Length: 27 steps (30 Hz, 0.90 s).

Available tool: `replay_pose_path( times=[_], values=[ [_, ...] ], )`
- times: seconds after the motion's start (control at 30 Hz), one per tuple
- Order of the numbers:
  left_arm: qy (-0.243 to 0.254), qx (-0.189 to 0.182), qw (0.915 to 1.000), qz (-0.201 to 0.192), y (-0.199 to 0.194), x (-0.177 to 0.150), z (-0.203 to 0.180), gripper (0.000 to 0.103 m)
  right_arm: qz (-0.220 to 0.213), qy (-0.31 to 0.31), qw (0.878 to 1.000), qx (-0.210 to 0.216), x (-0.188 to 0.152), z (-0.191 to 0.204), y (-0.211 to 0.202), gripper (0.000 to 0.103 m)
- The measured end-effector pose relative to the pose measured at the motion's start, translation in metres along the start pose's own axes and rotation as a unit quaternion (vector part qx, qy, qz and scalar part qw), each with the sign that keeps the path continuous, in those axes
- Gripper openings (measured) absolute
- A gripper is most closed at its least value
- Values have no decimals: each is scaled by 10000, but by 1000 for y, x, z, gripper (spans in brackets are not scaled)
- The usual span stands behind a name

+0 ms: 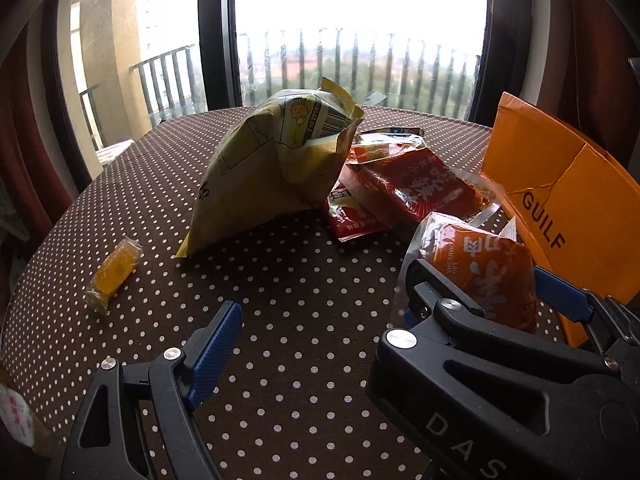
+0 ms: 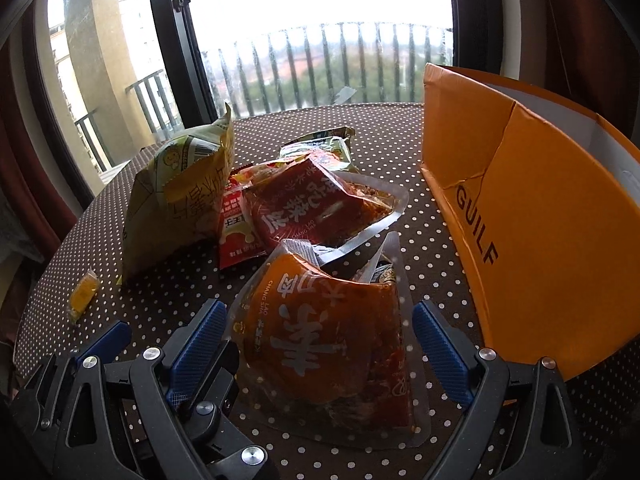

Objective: Organize snacks
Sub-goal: 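Grasp the orange packet with the right tool while the left tool grasps the small orange jelly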

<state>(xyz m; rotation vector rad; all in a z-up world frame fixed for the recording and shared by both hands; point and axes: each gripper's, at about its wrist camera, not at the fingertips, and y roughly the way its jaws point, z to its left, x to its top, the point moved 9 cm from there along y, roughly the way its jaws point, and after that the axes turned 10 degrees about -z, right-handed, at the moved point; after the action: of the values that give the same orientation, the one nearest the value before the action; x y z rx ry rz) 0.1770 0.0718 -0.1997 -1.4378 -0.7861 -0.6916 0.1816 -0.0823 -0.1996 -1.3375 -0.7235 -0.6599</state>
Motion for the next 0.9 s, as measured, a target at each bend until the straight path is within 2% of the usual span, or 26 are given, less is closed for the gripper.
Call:
replay_pose_path(
  times=[0.33,0.4,0.43,0.47,0.67,0.9],
  values=[
    [7,125,9998,156,13,-8,8,84,202,-217,9995,-74,-9,3,12,95],
    [-10,117,9998,161,12,-8,8,84,287,-123,9995,-12,-11,3,15,82],
    [-29,100,9998,181,12,-9,8,84,334,-31,9994,16,-12,1,17,79],
    [-20,90,9998,170,12,-9,8,84,307,-51,9995,-38,-11,0,17,68],
    [5,62,9998,167,5,-11,6,83,306,-152,9994,51,-12,3,16,61],
    [-14,117,9999,-12,-8,-5,15,83,165,-193,9996,150,-8,14,0,61]
  ],
)
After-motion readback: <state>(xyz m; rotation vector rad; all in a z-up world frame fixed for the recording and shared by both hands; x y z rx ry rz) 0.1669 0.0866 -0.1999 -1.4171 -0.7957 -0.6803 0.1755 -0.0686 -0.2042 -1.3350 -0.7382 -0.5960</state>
